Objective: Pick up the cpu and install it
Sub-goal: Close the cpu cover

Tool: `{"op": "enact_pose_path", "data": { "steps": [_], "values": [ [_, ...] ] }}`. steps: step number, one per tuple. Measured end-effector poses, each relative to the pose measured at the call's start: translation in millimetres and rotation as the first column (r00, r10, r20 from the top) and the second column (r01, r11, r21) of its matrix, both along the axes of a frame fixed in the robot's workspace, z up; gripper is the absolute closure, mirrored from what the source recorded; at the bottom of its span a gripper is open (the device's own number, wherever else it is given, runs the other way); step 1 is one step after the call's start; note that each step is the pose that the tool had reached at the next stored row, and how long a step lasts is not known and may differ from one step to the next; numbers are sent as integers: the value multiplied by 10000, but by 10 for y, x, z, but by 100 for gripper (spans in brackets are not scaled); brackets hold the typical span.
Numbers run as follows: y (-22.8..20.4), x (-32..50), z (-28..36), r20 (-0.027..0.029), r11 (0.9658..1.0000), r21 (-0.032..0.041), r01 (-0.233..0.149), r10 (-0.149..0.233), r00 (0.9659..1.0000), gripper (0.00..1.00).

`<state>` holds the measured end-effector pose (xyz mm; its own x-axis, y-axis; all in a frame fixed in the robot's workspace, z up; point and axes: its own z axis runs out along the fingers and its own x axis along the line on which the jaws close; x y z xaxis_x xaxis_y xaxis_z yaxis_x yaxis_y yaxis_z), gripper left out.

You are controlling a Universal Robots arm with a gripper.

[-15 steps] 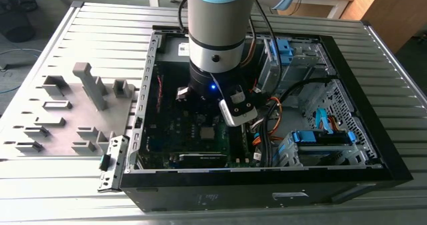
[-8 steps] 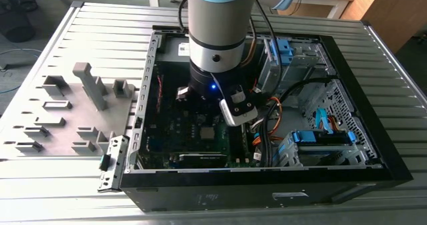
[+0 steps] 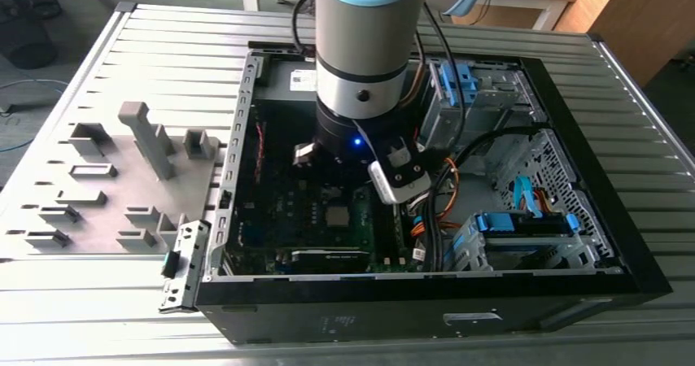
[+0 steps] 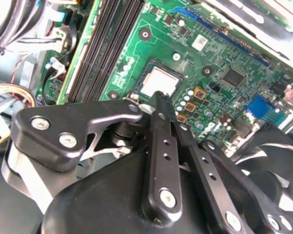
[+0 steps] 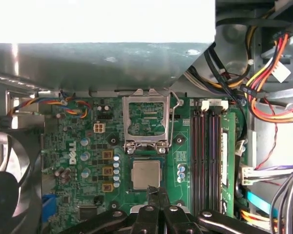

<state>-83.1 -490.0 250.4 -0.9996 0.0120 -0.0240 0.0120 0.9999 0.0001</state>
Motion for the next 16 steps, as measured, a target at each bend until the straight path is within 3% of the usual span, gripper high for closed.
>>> {"op": "enact_pose_path", "data": {
  "steps": [3, 6, 7, 12, 16],
  "values": [
    [0, 2, -3, 0, 9991, 0, -415, 415, 9991, 89],
    [0, 2, -7, 1, 9960, 2, -892, 892, 9960, 89],
    [0, 2, -9, 0, 9923, 2, -1235, 1235, 9923, 89],
    [0, 2, -14, 0, 9773, 1, -2117, 2117, 9773, 89],
    [0, 2, -19, 0, 9591, 1, -2831, 2831, 9591, 89]
  ]
}}
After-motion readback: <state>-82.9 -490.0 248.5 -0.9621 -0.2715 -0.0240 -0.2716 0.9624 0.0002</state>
